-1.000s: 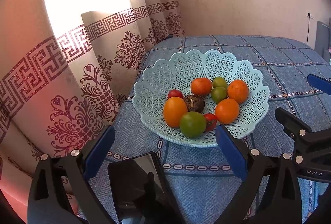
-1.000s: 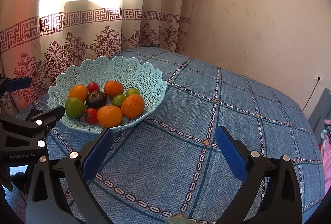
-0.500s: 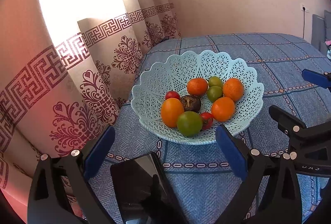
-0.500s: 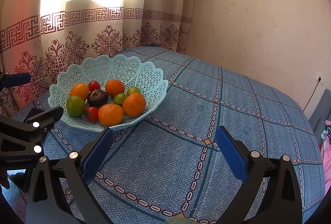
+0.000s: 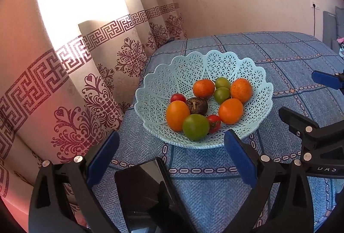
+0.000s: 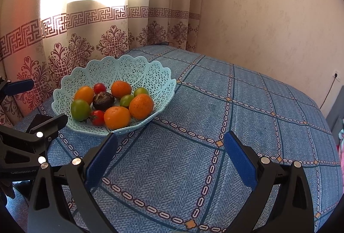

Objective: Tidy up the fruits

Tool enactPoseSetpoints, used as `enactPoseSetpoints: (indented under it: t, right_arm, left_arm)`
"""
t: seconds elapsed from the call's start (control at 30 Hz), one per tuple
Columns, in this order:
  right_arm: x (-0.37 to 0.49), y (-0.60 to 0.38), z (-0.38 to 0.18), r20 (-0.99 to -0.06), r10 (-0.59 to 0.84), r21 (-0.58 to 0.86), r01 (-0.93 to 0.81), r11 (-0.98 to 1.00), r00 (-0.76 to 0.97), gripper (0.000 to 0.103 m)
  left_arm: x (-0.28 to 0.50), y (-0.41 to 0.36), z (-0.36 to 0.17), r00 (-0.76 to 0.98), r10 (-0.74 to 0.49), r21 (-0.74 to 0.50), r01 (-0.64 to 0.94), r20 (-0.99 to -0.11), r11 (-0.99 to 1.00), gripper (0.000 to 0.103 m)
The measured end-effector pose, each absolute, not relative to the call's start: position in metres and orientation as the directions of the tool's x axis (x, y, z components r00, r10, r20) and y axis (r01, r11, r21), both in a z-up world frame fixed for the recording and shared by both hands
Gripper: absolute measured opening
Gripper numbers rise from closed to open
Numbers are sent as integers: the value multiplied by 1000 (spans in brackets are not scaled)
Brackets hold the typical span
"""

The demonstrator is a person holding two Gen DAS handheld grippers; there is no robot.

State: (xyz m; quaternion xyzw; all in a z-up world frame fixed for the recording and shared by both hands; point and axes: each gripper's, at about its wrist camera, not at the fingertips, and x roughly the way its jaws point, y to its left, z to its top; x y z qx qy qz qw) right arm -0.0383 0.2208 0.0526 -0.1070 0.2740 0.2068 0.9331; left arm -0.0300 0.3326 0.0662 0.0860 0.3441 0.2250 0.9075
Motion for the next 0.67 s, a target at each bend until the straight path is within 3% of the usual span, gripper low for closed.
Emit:
enactPoseSetpoints:
  t: [0.43,0.67]
  right_arm:
    - [-35,206,59,-569,290,-97,-412,906,770,98]
    - [-25,163,54,-622,186,-98,-312,945,760,98]
  left_arm:
    - [-29,323,69,672,450,311,-326,-588,893,99]
    - [-22,308,72,698,330,188,-275,-636,943,99]
